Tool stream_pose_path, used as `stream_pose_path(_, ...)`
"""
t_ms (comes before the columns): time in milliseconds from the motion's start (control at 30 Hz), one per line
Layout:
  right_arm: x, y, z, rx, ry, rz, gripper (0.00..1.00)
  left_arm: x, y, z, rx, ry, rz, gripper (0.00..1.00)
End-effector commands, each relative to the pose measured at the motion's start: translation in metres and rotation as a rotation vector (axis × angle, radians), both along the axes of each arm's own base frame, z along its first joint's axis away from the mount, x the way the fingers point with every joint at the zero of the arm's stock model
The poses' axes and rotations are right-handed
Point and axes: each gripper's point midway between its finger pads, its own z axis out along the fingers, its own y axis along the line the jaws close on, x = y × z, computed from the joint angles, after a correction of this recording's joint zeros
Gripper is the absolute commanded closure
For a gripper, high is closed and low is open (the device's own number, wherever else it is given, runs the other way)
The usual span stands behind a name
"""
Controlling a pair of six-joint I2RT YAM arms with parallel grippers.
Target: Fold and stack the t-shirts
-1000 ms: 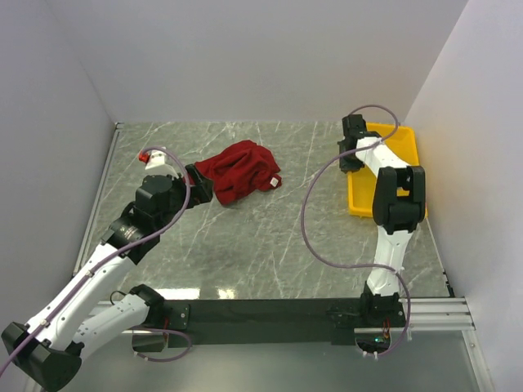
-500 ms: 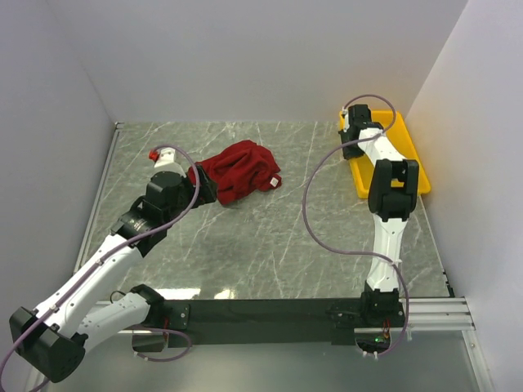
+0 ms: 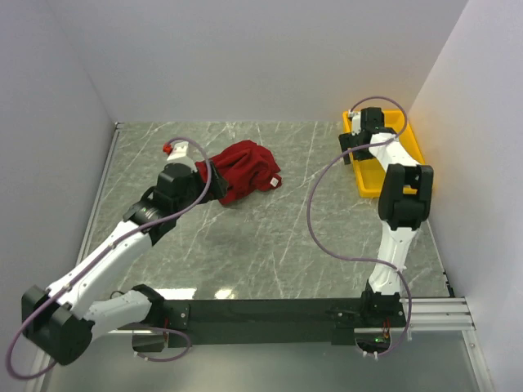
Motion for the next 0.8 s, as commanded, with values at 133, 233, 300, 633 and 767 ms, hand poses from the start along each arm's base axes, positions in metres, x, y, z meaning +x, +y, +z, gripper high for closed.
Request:
stream_pose_path(133, -0.03, 0.054, 0.126, 0.101, -0.28, 0.365, 0.09, 0.035, -0.058, -0.016, 0.044, 0.024, -0.242, 0.06)
stream_pose_path(233, -0.059, 0.083, 0.134, 0.195, -0.297, 0.519, 0.09, 0.053, -0.075, -0.037, 0.152, 0.049, -0.312, 0.09)
stream_pose_path(300, -0.082, 0.109, 0.148, 0.292, -0.329, 0.628, 0.1, 0.061, -0.087, -0.041, 0.261, 0.026, -0.357, 0.1)
stream_pose_path(633, -0.156, 0.145, 0.147, 0.444, -0.315, 0.741, 0.11, 0.108, -0.128, -0.081, 0.681, -0.006, -0.36, 0.13)
stream_pose_path(767, -0.169, 0.147, 0.146, 0.457, -0.305, 0.743, 0.12, 0.136, -0.123, -0.099, 0.797, 0.033, -0.251, 0.14)
